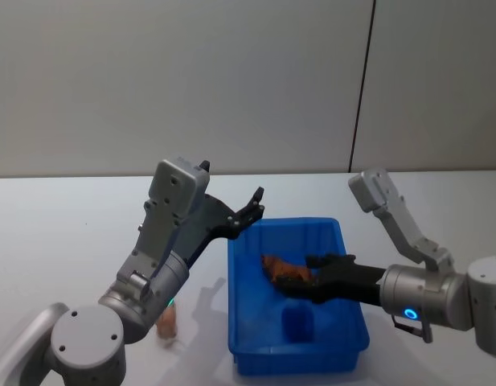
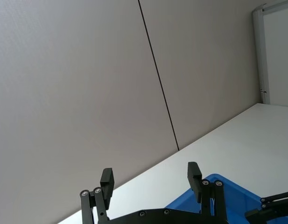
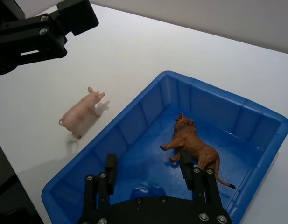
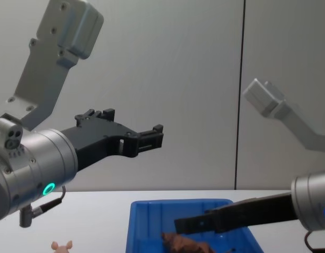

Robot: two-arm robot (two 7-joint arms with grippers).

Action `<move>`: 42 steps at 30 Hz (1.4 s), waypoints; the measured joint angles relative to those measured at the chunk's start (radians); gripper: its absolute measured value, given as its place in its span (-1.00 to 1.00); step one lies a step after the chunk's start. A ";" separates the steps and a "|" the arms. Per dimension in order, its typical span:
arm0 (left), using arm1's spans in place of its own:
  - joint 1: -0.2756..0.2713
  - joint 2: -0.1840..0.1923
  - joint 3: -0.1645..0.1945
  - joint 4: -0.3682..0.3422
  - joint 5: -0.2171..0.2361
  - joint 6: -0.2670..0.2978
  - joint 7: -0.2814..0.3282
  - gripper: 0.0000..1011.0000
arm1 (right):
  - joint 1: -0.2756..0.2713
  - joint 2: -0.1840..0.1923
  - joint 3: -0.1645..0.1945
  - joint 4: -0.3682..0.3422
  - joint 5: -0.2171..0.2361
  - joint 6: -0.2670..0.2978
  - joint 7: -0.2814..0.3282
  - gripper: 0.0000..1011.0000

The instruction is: Pick up the two dolls from the table and place them into the box.

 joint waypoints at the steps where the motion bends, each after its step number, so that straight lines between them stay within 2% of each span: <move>1: 0.000 0.000 0.000 0.000 0.000 0.000 0.000 0.98 | 0.000 0.000 0.000 0.001 0.000 0.001 0.001 0.58; 2: 0.000 0.000 0.000 0.000 0.000 0.000 0.000 0.98 | 0.002 -0.001 -0.001 0.003 0.001 0.002 0.003 0.69; 8: 0.000 0.000 0.000 0.000 0.000 0.000 0.000 0.98 | -0.002 0.006 0.004 -0.003 0.009 -0.001 -0.005 0.98; 14: 0.000 0.000 0.000 0.000 0.000 0.000 0.000 0.98 | -0.020 0.026 0.021 -0.031 0.025 -0.013 -0.034 0.98; 23: 0.000 0.000 0.000 0.000 0.000 0.000 0.000 0.98 | -0.080 0.085 0.070 -0.105 0.079 -0.049 -0.121 0.98; 34: 0.000 0.000 0.000 0.000 0.000 0.000 0.000 0.98 | -0.214 0.185 0.162 -0.208 0.204 -0.152 -0.241 0.98; 42: 0.000 0.000 -0.001 0.000 0.000 0.001 0.000 0.98 | -0.275 0.227 0.201 -0.248 0.260 -0.202 -0.287 0.98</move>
